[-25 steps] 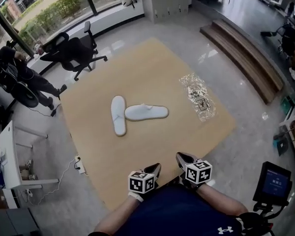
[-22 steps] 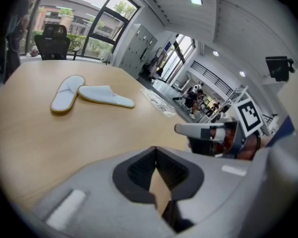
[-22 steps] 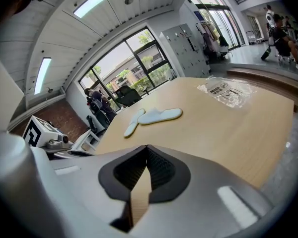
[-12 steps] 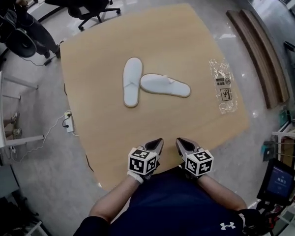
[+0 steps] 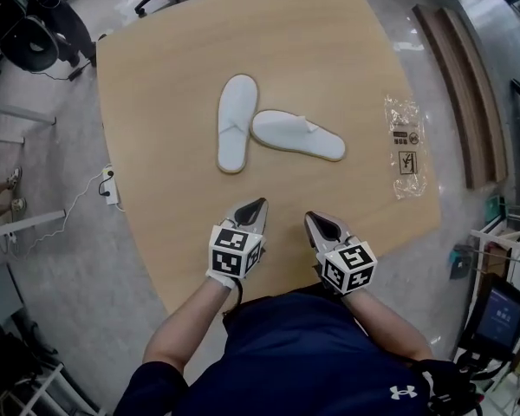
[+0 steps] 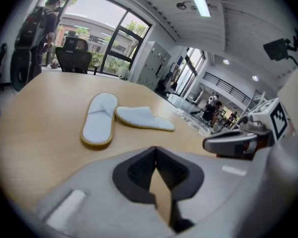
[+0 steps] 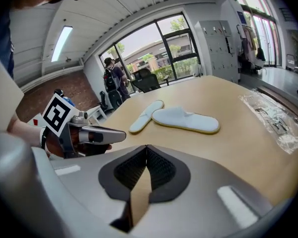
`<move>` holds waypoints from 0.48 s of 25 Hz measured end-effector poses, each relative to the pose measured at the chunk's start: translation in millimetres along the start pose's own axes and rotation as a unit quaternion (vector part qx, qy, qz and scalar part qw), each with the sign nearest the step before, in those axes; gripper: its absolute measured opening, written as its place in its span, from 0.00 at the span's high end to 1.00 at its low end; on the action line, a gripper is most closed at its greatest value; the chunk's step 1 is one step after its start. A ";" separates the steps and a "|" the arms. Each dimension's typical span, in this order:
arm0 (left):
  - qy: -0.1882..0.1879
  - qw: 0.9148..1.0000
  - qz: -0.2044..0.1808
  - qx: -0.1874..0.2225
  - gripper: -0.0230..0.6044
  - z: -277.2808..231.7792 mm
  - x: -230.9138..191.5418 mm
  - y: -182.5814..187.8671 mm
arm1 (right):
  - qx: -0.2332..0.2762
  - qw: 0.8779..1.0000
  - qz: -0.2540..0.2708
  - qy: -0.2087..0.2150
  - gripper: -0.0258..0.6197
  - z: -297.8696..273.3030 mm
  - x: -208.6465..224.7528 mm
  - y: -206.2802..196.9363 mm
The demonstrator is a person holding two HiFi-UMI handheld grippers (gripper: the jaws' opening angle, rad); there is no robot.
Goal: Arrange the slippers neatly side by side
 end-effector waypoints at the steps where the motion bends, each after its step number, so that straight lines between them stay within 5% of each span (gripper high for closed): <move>1: 0.007 1.000 -0.006 0.003 0.96 -1.5 -1.2 6.2 | 0.010 1.000 0.001 0.012 0.94 -6.0 2.8 4.2; 7: 0.031 0.998 -0.045 0.025 0.96 -8.3 3.1 39.8 | 0.054 0.993 0.053 0.090 0.93 -42.6 22.2 40.0; 11: 0.063 0.995 -0.063 0.042 0.96 -1.6 -7.8 54.6 | 0.051 0.987 0.123 0.094 0.82 -60.1 23.8 61.9; 12: 0.069 0.995 -0.065 0.042 0.88 -1.5 -11.8 57.2 | 0.049 0.985 0.139 0.090 0.82 -64.1 25.1 68.0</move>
Point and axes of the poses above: the fingertips, and each gripper's own axes: z backward along the fingers, x to its right, y out of its top, the point moved 9 cm from there along z, backward along the fingers, and after that the axes turned 3 degrees about x, right-handed, at the moved point
